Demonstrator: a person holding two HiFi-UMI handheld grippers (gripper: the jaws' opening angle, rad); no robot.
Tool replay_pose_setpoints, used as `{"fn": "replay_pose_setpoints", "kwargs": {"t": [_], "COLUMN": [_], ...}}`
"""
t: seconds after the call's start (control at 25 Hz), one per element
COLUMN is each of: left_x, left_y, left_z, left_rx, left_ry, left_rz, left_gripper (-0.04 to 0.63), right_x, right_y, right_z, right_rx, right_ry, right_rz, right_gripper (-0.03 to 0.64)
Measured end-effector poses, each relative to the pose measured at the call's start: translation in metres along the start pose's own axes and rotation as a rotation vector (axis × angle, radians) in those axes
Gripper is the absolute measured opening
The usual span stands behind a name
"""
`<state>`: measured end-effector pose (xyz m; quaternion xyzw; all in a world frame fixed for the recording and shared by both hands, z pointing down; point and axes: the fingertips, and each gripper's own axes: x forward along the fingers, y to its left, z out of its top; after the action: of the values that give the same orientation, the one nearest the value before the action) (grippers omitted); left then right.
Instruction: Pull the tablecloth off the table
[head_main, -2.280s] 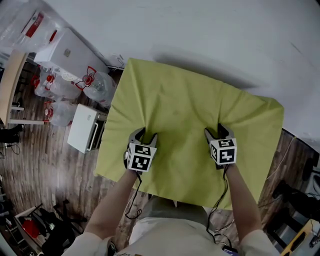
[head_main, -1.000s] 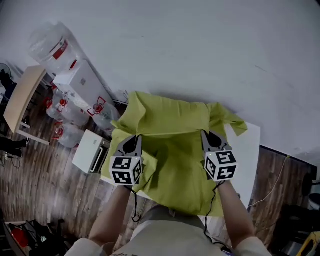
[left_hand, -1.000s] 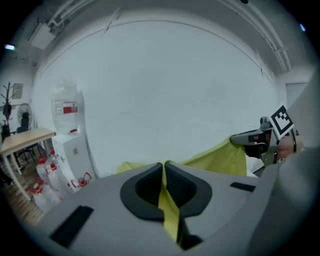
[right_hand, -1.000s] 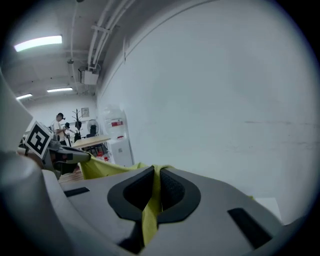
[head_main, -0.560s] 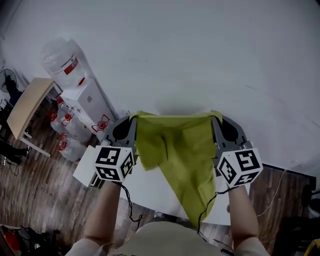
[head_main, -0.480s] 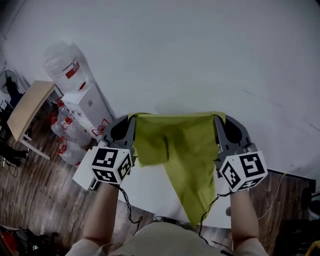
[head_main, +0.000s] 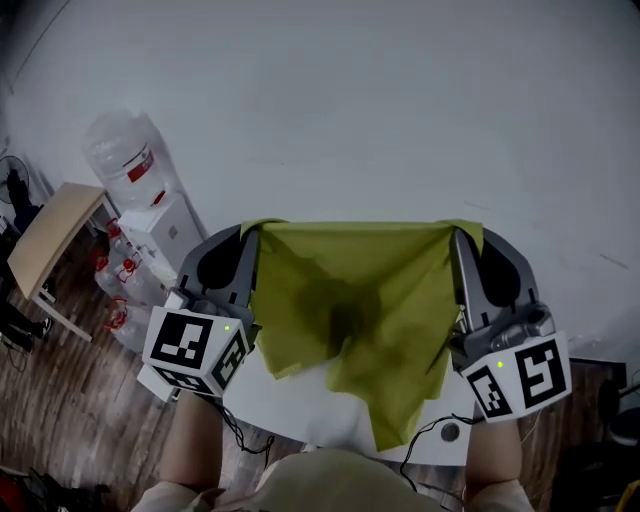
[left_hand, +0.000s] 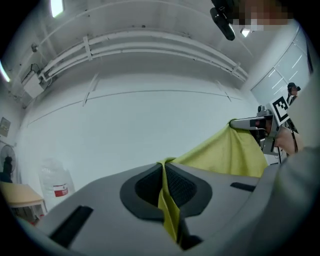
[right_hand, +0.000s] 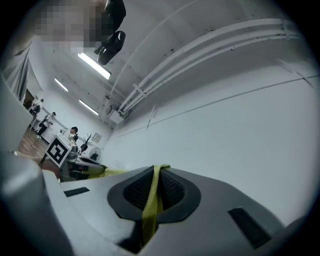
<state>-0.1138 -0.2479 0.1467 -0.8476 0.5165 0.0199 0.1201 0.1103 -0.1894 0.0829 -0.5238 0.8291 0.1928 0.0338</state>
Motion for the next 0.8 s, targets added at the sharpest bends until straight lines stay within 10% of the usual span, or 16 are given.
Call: {"fn": "replay_pose_setpoints", "kwargs": {"t": [0.8], "left_x": [-0.017], "left_y": [-0.076], "left_z": [-0.136], "left_rx": [0.034], "left_ry": [0.299], "left_rz": [-0.116], "left_gripper": [0.021], "right_x": [-0.075], "right_y": [0.007], "right_z": [-0.153], "right_rx": [0.149], "right_ry": [0.326], "right_rz": [-0.036], "right_gripper": [0.032]}}
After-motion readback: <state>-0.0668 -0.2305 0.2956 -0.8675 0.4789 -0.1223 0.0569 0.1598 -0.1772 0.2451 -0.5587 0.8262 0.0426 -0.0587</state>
